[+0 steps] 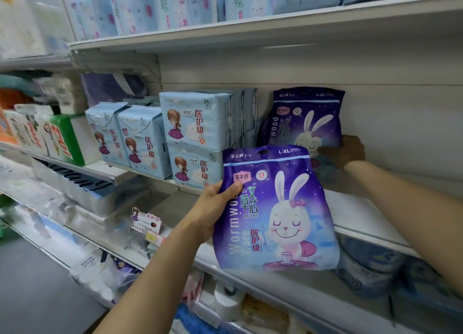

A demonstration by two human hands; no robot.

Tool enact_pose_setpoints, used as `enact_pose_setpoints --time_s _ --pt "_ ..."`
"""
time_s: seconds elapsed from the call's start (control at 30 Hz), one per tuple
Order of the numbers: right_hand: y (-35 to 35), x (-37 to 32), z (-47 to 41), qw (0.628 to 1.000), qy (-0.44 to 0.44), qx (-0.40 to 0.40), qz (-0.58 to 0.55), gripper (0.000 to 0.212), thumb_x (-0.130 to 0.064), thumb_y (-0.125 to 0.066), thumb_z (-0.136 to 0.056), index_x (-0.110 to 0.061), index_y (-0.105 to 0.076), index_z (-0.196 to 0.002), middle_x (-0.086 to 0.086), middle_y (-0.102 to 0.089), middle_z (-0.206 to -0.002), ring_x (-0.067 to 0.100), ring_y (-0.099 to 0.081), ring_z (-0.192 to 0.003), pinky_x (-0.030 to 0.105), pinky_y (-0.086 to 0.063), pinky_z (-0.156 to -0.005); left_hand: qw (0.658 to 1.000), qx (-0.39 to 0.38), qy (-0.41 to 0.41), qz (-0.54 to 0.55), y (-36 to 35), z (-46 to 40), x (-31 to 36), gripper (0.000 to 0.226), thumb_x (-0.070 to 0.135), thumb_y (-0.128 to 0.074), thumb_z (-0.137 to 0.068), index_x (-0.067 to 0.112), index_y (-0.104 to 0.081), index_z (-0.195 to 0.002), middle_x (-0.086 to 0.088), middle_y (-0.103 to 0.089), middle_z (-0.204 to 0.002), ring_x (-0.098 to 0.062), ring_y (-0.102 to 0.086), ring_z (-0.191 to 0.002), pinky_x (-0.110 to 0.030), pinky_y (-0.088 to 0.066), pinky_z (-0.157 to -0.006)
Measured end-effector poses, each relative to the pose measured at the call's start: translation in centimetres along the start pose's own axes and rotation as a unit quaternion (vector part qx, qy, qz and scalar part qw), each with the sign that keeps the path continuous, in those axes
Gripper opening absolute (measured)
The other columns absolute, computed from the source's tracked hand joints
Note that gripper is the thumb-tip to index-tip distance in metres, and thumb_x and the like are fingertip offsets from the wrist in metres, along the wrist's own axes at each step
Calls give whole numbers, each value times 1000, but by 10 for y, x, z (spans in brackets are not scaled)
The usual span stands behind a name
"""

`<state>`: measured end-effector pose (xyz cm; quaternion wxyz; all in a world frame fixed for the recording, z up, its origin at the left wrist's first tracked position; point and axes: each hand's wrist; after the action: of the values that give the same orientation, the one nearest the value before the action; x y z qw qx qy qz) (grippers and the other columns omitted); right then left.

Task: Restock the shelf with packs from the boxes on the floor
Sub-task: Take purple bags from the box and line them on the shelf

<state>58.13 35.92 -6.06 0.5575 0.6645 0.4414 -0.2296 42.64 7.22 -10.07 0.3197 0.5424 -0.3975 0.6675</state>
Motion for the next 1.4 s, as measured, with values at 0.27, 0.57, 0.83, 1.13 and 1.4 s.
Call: enact_pose_setpoints --time_s 0.27,0.57,0.83,1.13,1.4 --pt "34 1 29 994 70 73 -36 39 -33 -74 -83 -5 -58 -106 17 -66 -96 23 -57 -82 35 -46 -75 1000 -20 0 22 -1 6 2 29 31 -63 -93 7 -64 -109 -15 -75 -104 -26 -72 -82 -35 -60 -72" --pt "85 -14 98 865 -27 -480 -143 81 -60 -91 -34 -9 -74 -94 15 -73 -100 24 -72 -82 30 -58 -67 997 -33 -21 65 -36 4 10 17 25 -61 -96 9 -65 -100 -10 -76 -88 -21 -71 -67 -33 -61 -64" --pt "94 -13 106 873 18 -461 -160 54 -8 -78 -68 -1 -60 -119 20 -68 -115 38 -66 -104 40 -58 -79 994 -16 -76 79 -52 2 17 22 27 -61 -96 11 -63 -112 -7 -75 -96 -18 -70 -75 -32 -58 -68" --pt "84 -16 65 940 -23 -146 -308 39 0 -76 -72 -11 -65 -108 13 -69 -113 21 -69 -87 34 -56 -76 987 61 -89 116 -44 -5 11 27 16 -56 -100 12 -50 -125 -8 -61 -108 -22 -58 -103 -40 -51 -94" --pt "24 -16 44 970 0 -143 -197 44 -2 -81 -72 -6 -65 -113 12 -68 -112 25 -64 -94 31 -49 -82 985 48 -39 160 -77 -35 2 31 10 -56 -98 11 -49 -128 -6 -54 -96 -24 -51 -95 -30 -52 -84"
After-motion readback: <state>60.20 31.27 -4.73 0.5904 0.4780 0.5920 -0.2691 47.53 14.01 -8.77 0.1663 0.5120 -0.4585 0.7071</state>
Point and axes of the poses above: each hand's wrist, its own z-axis away from the middle knuckle, its own y-axis out of the back of the hand, x = y × z
